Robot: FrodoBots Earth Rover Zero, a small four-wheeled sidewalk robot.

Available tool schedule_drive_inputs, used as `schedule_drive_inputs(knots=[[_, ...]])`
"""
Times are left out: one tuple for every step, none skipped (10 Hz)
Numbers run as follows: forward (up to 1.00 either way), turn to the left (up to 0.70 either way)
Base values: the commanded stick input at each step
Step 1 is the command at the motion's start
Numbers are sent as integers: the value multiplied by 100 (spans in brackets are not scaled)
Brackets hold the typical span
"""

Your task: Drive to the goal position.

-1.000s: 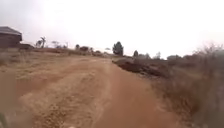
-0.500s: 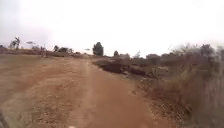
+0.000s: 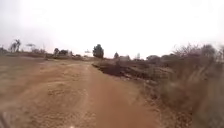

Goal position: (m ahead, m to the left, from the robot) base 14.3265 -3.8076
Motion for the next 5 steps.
schedule_drive_inputs(knots=[[50, 0], [50, 0], [50, 0], [50, 0], [50, 0]])
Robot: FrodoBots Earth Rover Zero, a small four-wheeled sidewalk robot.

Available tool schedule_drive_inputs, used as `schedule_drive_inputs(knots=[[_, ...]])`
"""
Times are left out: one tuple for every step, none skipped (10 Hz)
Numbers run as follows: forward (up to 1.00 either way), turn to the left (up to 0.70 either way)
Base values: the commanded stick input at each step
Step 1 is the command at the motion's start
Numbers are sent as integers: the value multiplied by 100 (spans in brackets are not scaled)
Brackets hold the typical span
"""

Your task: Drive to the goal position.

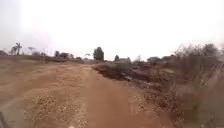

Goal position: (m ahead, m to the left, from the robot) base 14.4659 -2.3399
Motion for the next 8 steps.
schedule_drive_inputs(knots=[[50, 0], [50, 0], [50, 0], [50, 0], [50, 0], [50, 0], [50, 0], [50, 0]])
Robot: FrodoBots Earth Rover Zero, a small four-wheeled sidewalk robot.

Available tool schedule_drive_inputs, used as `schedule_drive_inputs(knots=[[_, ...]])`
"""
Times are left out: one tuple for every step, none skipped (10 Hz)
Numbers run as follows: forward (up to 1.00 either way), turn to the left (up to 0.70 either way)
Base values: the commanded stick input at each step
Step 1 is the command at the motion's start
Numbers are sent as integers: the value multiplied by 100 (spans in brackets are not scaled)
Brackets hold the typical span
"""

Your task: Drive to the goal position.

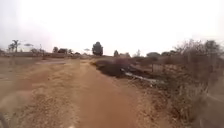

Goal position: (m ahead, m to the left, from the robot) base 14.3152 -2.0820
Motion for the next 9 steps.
schedule_drive_inputs(knots=[[50, 0], [50, 0], [50, 0], [50, 0], [50, 0], [50, 0], [50, 49], [50, 41], [50, 33]])
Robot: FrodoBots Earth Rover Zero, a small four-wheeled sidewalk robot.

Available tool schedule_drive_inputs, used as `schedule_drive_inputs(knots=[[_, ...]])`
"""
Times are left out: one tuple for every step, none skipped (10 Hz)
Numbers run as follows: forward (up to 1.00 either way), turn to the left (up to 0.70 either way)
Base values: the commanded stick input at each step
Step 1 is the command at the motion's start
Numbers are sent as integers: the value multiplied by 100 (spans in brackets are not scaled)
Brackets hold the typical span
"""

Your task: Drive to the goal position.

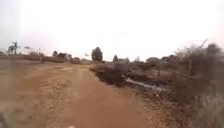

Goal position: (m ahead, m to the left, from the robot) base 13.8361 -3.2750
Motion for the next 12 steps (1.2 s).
schedule_drive_inputs(knots=[[50, 25], [50, 17], [50, 9], [50, 2], [50, 4], [50, 46], [50, 23], [50, 0], [50, 0], [50, 0], [50, 0], [50, 0]])
